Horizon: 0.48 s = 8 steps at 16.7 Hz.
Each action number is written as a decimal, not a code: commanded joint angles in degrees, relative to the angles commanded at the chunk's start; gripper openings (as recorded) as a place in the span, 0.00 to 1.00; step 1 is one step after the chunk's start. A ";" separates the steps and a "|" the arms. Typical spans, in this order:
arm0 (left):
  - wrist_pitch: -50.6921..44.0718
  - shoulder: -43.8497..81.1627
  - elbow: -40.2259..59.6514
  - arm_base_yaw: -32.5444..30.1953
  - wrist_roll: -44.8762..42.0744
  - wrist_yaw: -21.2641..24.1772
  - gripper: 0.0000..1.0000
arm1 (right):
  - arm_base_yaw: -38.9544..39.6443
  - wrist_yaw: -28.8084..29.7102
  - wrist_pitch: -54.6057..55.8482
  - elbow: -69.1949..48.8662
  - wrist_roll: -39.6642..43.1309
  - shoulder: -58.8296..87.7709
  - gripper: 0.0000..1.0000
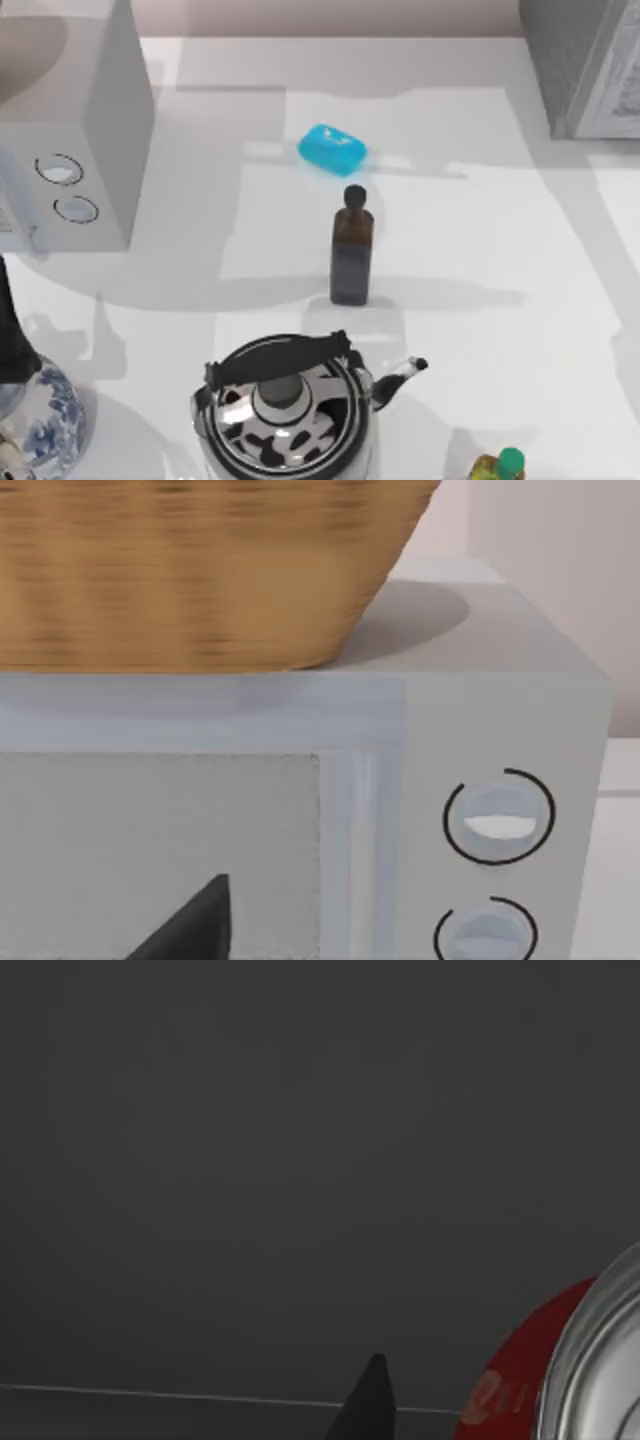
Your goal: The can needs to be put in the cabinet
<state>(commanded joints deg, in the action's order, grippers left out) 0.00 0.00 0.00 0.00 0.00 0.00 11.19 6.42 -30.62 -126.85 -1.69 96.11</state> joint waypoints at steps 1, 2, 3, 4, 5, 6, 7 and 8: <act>0.00 0.00 0.00 0.00 0.00 0.00 1.00 | -0.41 -0.28 -1.25 -5.18 -0.17 3.48 0.00; 0.00 0.00 0.00 0.00 0.00 0.00 1.00 | -0.95 -0.42 -2.52 -10.25 -0.27 6.98 0.00; 0.00 0.00 0.00 0.00 0.00 0.00 1.00 | -1.58 -0.45 -3.74 -14.97 -0.30 10.35 0.00; 0.00 0.00 0.00 0.00 0.00 0.00 1.00 | -2.29 -0.39 -4.88 -19.12 -0.26 13.47 0.00; 0.00 0.00 0.00 0.00 0.00 0.00 1.00 | -3.04 -0.25 -5.88 -22.68 -0.15 16.25 0.00; 0.00 0.00 0.00 0.00 0.00 0.00 1.00 | -3.78 -0.07 -6.74 -25.66 0.01 18.64 0.00; 0.00 0.00 0.00 0.00 0.00 0.00 1.00 | -4.45 0.14 -7.42 -28.00 0.20 20.56 0.00; 0.00 0.00 0.00 0.00 0.00 0.00 1.00 | -5.02 0.35 -7.95 -29.80 0.40 22.07 0.00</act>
<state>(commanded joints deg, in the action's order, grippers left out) 0.00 0.00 0.00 0.00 0.00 0.00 6.16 6.77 -38.57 -156.65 -1.29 118.19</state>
